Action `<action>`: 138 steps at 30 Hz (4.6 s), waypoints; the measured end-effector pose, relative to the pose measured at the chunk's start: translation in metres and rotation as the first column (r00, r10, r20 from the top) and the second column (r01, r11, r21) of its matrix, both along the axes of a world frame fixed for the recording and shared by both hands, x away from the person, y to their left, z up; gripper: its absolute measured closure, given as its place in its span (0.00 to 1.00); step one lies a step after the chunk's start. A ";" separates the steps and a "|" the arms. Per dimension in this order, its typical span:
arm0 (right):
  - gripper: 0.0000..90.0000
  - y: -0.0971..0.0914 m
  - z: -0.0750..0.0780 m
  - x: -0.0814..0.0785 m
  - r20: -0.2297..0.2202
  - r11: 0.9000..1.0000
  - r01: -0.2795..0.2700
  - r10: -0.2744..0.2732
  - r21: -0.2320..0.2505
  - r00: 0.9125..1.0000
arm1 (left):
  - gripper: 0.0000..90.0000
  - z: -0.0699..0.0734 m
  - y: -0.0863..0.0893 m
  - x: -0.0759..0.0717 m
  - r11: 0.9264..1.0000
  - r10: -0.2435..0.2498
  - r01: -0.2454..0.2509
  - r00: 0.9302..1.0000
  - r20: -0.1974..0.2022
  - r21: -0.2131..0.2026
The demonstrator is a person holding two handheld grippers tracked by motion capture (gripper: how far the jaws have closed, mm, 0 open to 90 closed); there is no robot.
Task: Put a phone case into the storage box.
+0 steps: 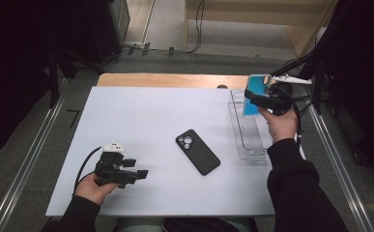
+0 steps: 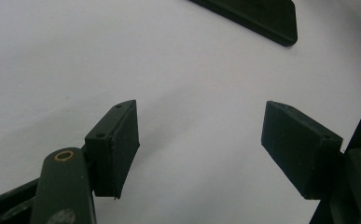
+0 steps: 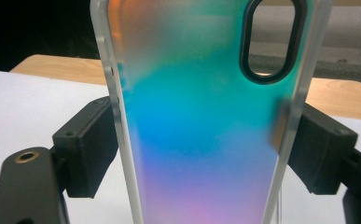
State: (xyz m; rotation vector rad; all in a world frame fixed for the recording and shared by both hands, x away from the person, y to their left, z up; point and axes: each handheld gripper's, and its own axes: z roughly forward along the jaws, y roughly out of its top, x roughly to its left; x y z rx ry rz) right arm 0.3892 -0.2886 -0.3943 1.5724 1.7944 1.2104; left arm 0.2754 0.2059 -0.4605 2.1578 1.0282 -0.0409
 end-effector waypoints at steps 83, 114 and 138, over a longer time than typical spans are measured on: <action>0.02 0.017 -0.033 0.053 -0.208 1.000 0.000 -0.005 -0.025 0.978 | 0.31 0.001 -0.004 0.003 1.000 -0.006 0.006 1.000 0.002 0.005; 0.16 0.040 -0.019 -0.038 -0.153 0.915 -0.398 0.404 0.068 0.902 | 0.31 0.005 -0.006 0.018 0.999 -0.043 0.042 0.999 -0.019 -0.034; 0.21 0.055 -0.033 -0.092 -0.157 0.848 -0.527 0.528 0.048 0.835 | 0.31 0.007 -0.005 0.018 0.997 -0.055 0.053 0.998 -0.031 -0.057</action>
